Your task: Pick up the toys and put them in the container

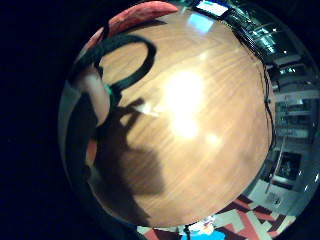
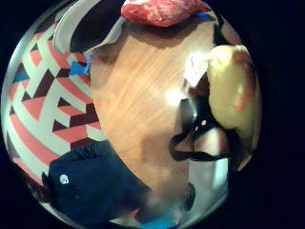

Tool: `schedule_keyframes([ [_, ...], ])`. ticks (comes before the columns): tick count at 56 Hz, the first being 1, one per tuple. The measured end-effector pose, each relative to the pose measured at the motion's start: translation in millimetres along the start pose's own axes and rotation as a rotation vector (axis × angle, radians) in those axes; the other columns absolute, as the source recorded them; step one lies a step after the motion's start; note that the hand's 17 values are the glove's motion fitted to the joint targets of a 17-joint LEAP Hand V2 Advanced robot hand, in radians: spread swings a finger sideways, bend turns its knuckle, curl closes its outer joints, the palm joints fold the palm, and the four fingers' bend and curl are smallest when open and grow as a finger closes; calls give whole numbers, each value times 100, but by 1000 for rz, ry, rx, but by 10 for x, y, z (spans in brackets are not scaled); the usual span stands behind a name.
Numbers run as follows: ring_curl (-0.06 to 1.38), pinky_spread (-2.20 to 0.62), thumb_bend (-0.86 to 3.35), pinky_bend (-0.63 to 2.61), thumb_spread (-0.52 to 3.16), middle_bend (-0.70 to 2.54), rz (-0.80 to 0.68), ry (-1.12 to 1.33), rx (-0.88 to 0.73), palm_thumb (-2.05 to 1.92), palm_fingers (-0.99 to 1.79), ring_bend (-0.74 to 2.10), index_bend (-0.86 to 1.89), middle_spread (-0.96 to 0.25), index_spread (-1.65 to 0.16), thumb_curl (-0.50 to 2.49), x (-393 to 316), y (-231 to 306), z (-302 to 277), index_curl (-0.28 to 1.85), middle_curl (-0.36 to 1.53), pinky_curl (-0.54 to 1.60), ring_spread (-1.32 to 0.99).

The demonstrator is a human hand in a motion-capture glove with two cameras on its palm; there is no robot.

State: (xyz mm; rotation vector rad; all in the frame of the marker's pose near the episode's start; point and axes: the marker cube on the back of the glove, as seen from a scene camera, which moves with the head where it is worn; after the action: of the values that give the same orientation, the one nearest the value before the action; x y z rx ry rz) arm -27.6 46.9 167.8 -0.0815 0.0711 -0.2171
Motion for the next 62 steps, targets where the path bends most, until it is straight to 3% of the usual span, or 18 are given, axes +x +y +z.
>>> schedule_keyframes([
  [14,60,-37,13,119,126,91,-27,-79,228,61,117,124,29,-20,-29,54,-131,-191,-430,34,77,52,-34],
  [40,68,-42,6,127,89,116,-78,-235,395,64,108,141,67,-22,-33,80,-919,-1098,-1790,68,93,64,-34],
  [59,68,-43,2,127,78,120,-168,-393,482,61,100,143,67,-20,-33,94,-1908,-1661,-1702,87,94,70,-33],
  [62,67,-41,0,128,80,116,-181,-440,450,58,88,140,60,-21,-33,94,-1980,-1788,-1649,89,93,69,-34],
])
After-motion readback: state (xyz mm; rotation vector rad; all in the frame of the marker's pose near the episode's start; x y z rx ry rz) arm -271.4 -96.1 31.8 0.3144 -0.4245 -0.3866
